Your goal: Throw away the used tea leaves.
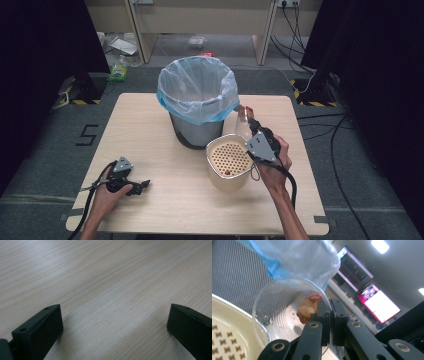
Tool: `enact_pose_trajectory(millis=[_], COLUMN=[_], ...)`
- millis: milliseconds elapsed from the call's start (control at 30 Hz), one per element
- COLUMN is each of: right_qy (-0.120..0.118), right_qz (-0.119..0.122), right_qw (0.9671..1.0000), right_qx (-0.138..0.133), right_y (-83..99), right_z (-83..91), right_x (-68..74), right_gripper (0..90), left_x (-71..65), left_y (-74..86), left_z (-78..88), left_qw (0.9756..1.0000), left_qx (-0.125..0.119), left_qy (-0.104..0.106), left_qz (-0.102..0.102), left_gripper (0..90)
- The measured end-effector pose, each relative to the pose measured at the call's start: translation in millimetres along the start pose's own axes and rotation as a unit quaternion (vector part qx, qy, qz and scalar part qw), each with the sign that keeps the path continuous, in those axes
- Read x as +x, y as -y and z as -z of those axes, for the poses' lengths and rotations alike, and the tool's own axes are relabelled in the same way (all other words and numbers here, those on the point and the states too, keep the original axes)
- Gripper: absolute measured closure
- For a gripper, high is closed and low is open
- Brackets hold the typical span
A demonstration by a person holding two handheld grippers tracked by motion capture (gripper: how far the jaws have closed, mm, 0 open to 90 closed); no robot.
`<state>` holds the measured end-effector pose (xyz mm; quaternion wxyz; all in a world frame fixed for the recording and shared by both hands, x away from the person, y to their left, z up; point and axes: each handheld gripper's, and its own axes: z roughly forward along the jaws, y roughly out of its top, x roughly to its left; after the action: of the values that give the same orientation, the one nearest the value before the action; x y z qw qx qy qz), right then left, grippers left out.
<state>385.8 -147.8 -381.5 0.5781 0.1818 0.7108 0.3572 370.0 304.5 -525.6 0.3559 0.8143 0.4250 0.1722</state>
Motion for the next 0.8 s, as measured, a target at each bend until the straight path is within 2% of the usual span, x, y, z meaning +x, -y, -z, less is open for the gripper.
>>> enact_pose_trajectory(millis=[33,67,100,133,200,267,333,367,400,433,567,633,667,733,767,800], right_qy=[0.006,0.006,0.017,0.017,0.023,0.024,0.024,0.034,0.040,0.041,0.041,0.045,0.057,0.072,0.076,0.072], right_qz=[0.012,0.012,0.034,0.034,0.054,0.054,0.059,0.096,0.099,0.087,0.089,0.096,0.106,0.111,0.121,0.122], right_qw=[0.9999,0.9999,0.9992,0.9992,0.9980,0.9981,0.9976,0.9944,0.9940,0.9952,0.9950,0.9940,0.9921,0.9903,0.9890,0.9894], right_qx=[-0.006,-0.006,-0.015,-0.015,-0.022,-0.018,-0.027,-0.031,-0.026,-0.014,-0.022,-0.026,-0.037,-0.043,-0.040,-0.033], right_y=[-1.5,-1.5,-5.2,-5.2,-9.4,-8.7,-13.0,-16.8,-16.4,-12.2,-12.3,-14.1,-17.5,-18.9,-16.8,-13.4], right_z=[1.1,1.1,2.3,2.3,1.0,-1.0,2.5,3.7,1.5,-3.1,-1.7,-0.2,3.1,5.0,3.3,0.8], right_x=[2.0,2.0,5.4,5.4,9.0,9.7,13.6,16.5,17.8,18.8,21.7,22.3,22.2,22.8,24.0,25.5], right_gripper=[87.3,87.3,87.3,87.3,87.4,87.4,87.4,87.5,87.5,87.5,87.5,87.5,87.5,87.5,87.6,87.5], left_x=[0.0,0.0,0.0,0.0,0.0,0.0,0.0,0.0,0.0,0.0,0.0,0.0,0.0,0.0,0.0,0.0], left_y=[0.0,0.0,0.0,0.0,0.0,0.0,0.0,0.0,0.0,0.0,0.0,0.0,0.0,0.0,0.0,0.0], left_z=[0.0,0.0,0.0,0.0,0.0,0.0,0.0,0.0,0.0,0.0,0.0,-0.1,0.0,0.0,0.0,0.0], left_qw=[1.0000,1.0000,1.0000,1.0000,1.0000,1.0000,1.0000,1.0000,1.0000,1.0000,1.0000,1.0000,1.0000,1.0000,1.0000,1.0000], left_qx=[0.000,0.000,0.000,0.000,0.000,0.000,0.000,0.000,0.000,0.000,0.000,0.000,0.000,0.000,0.000,0.000], left_qy=[0.000,0.000,0.000,0.000,0.000,0.000,0.000,0.000,0.000,0.000,0.000,0.000,0.000,0.000,0.000,0.000], left_qz=[0.000,0.000,0.000,0.000,0.000,0.000,0.000,0.000,0.000,0.000,0.000,0.000,0.000,0.000,0.000,0.000], left_gripper=[0.0,0.0,0.0,0.0,0.0,0.0,0.0,0.0,0.0,0.0,0.0,0.0,0.0,0.0,0.0,0.0])
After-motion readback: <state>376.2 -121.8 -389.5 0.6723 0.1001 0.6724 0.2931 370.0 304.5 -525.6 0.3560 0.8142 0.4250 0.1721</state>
